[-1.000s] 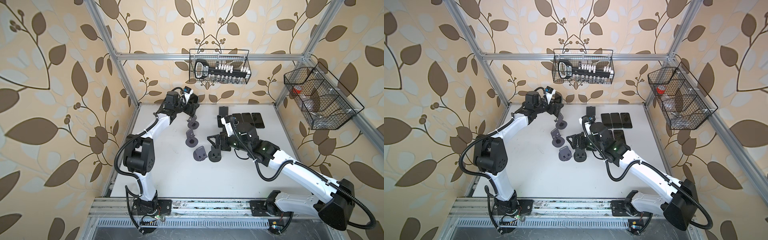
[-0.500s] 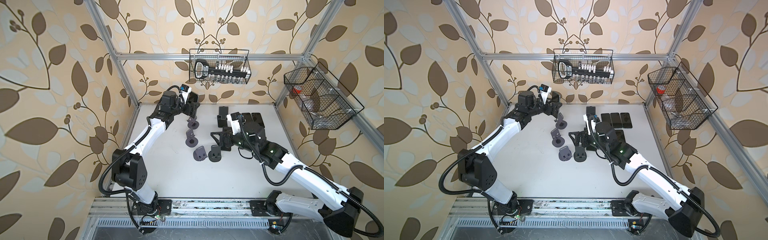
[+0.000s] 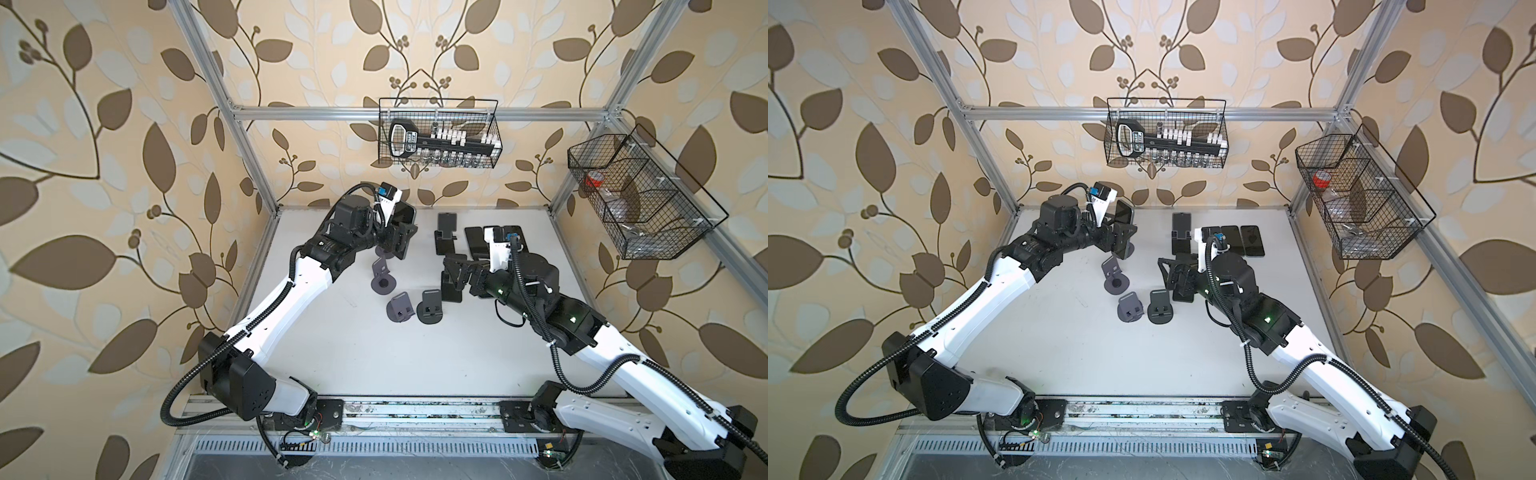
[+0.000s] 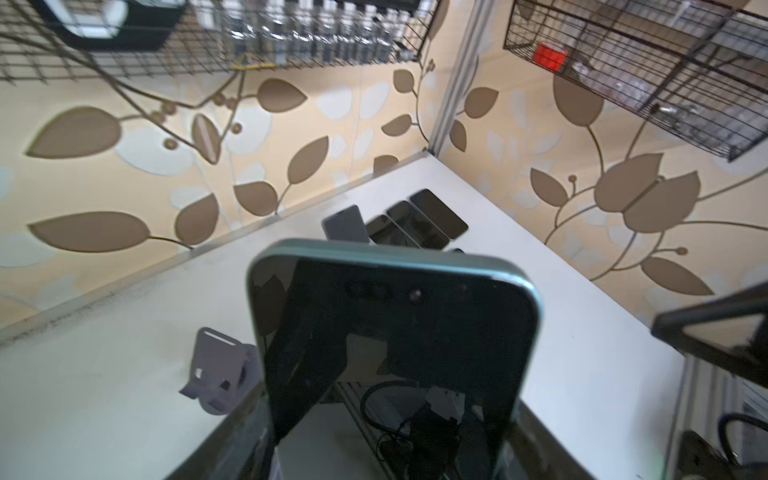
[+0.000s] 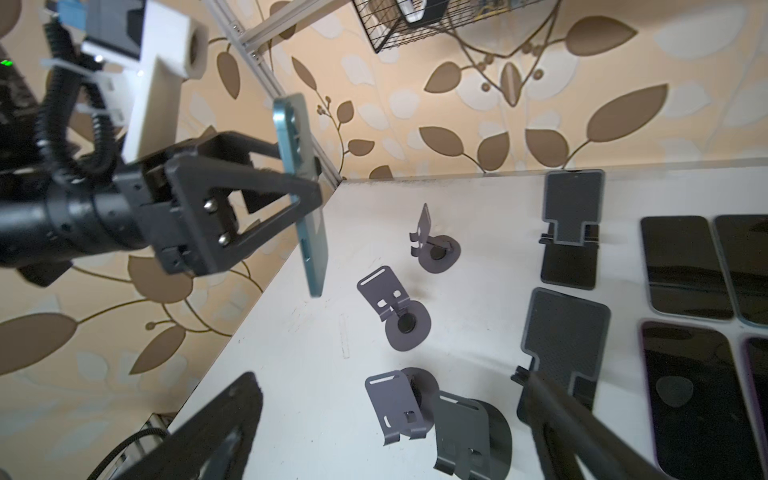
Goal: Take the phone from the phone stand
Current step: 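Carry the green-edged phone toward the robot while the right arm swings inward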
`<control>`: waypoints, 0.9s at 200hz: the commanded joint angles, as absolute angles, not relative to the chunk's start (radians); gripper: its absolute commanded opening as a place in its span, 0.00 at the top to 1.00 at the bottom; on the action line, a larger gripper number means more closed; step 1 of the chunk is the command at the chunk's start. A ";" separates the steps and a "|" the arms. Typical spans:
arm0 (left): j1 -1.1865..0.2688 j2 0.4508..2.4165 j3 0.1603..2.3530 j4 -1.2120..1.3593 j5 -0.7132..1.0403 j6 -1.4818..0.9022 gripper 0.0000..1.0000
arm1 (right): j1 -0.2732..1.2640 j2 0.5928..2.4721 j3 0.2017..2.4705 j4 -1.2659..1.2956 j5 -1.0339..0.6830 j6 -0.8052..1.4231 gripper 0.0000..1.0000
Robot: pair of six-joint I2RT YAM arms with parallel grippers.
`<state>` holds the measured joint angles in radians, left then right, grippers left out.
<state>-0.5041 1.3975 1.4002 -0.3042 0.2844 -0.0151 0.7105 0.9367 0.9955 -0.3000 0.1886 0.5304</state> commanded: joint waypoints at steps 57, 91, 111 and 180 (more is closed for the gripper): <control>-0.690 1.241 1.348 -0.376 0.116 -0.138 1.00 | 0.707 0.816 0.962 -0.595 0.378 0.618 0.00; -0.750 1.238 1.350 -0.384 0.072 -0.166 1.00 | 0.707 0.765 0.966 -0.654 0.457 0.639 0.01; -0.773 1.242 1.364 -0.397 0.055 -0.179 1.00 | 0.707 0.754 0.987 -0.700 0.503 0.673 0.01; -0.819 1.223 1.425 -0.508 0.019 -0.210 1.00 | 0.706 0.744 0.987 -0.718 0.487 0.699 0.00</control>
<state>-0.8078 1.2751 1.3563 -0.5053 0.0486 -0.1696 0.7105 0.7452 0.9741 -0.6971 0.4828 0.6746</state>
